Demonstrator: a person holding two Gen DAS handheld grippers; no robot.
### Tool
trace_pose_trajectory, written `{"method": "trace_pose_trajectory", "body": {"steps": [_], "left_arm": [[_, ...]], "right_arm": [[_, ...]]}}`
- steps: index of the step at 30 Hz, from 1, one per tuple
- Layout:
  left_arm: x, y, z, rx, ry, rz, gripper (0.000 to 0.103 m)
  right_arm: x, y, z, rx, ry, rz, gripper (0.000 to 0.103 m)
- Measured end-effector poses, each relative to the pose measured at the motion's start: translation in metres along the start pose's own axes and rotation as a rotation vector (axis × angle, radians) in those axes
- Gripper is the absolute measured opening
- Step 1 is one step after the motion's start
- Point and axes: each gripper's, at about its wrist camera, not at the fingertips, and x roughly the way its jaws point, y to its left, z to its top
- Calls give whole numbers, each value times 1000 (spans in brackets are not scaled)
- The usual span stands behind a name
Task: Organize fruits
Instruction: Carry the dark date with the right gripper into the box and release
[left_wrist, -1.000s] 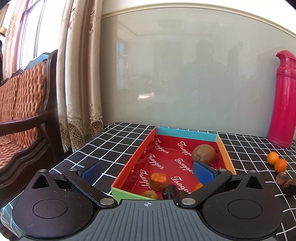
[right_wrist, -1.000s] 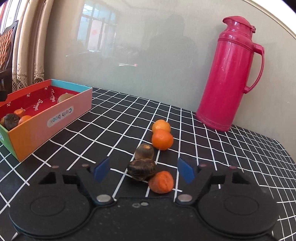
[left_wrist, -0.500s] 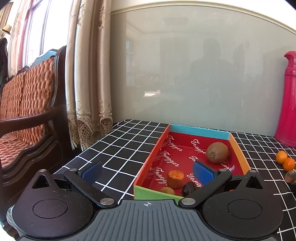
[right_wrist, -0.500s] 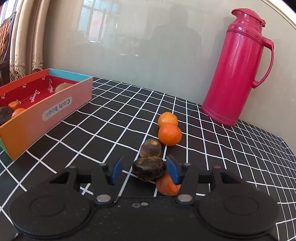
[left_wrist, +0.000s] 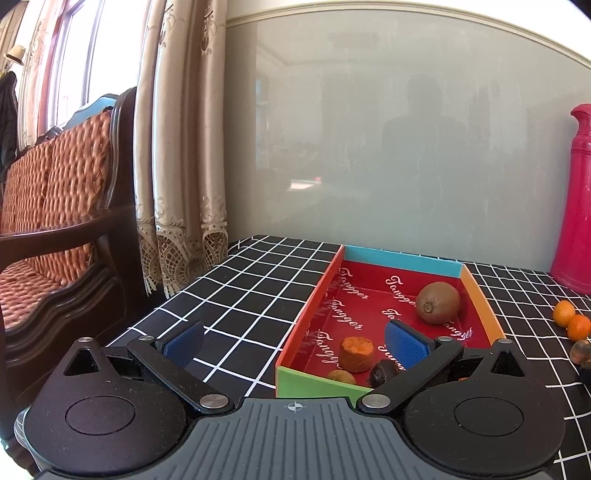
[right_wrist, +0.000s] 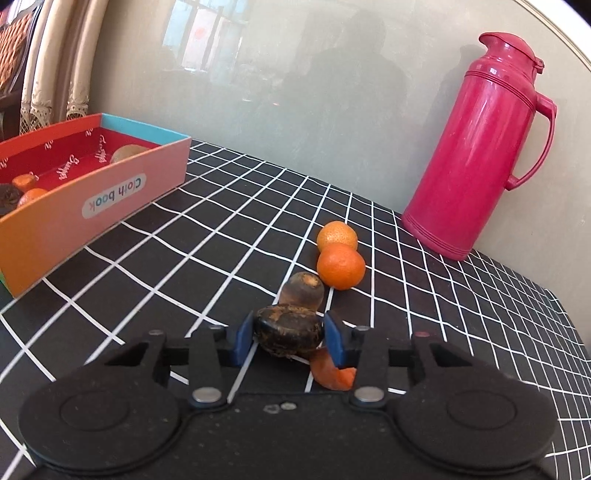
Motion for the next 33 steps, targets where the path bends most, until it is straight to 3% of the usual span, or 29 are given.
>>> {"method": "trace_pose_trajectory", "body": {"steps": [13,33], "left_arm": [[-2,7,0,-10,-15,17,103],[-2,61,-4,-14,11,102,103]], "right_arm": [[-23,-7,17,112,-71,52,40],[-28,60,57,150,-183,184,40]]}}
